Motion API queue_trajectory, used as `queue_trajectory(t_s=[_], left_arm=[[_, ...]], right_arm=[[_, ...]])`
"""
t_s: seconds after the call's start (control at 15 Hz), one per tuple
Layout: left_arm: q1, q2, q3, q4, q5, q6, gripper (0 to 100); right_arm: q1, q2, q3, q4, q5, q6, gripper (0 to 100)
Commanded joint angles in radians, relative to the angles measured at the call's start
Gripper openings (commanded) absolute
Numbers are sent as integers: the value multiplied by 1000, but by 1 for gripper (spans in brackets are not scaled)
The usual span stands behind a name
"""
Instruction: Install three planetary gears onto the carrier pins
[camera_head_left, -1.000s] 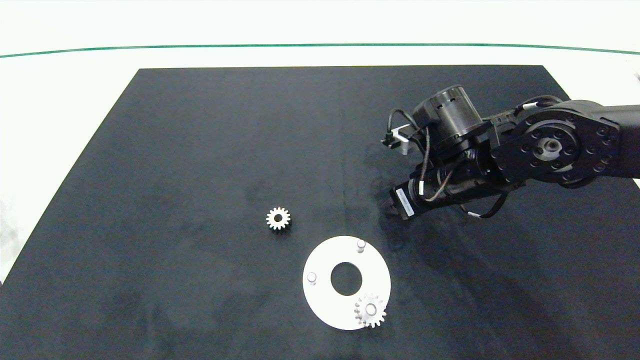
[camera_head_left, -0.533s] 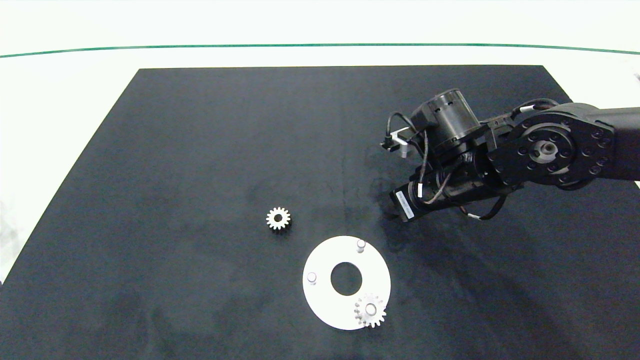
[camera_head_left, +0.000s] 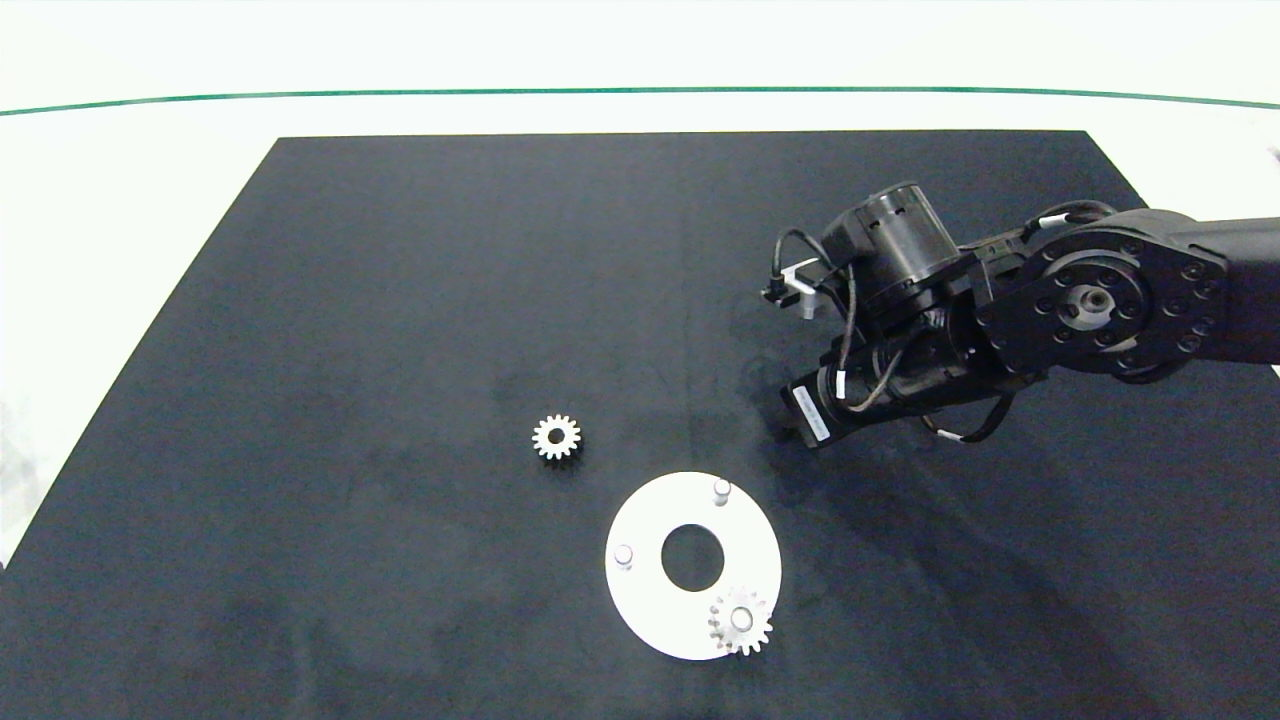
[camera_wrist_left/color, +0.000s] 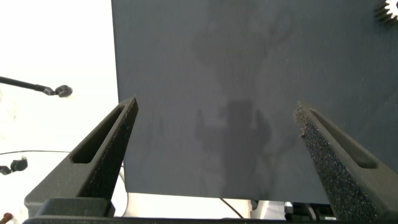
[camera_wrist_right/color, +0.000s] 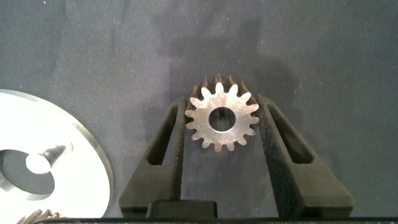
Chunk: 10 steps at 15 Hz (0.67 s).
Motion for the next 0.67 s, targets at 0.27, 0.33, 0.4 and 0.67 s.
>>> queue_trajectory(t_s=[0.27,0.33,0.4,0.67], left_arm=[[0,-5,-2,4,1,1,100],[0,-5,-2,4,1,1,100],[0,-6,-2,6,1,1,100],[-3,-8,1,7,0,1,100]], right_arm=[[2,-6,9,6,-1,-2,28],[9,-23,20,7,-1,-7,27],[24,-57,34,7,-1,-10,24],[137,-149,55,12,-1,-40,16]])
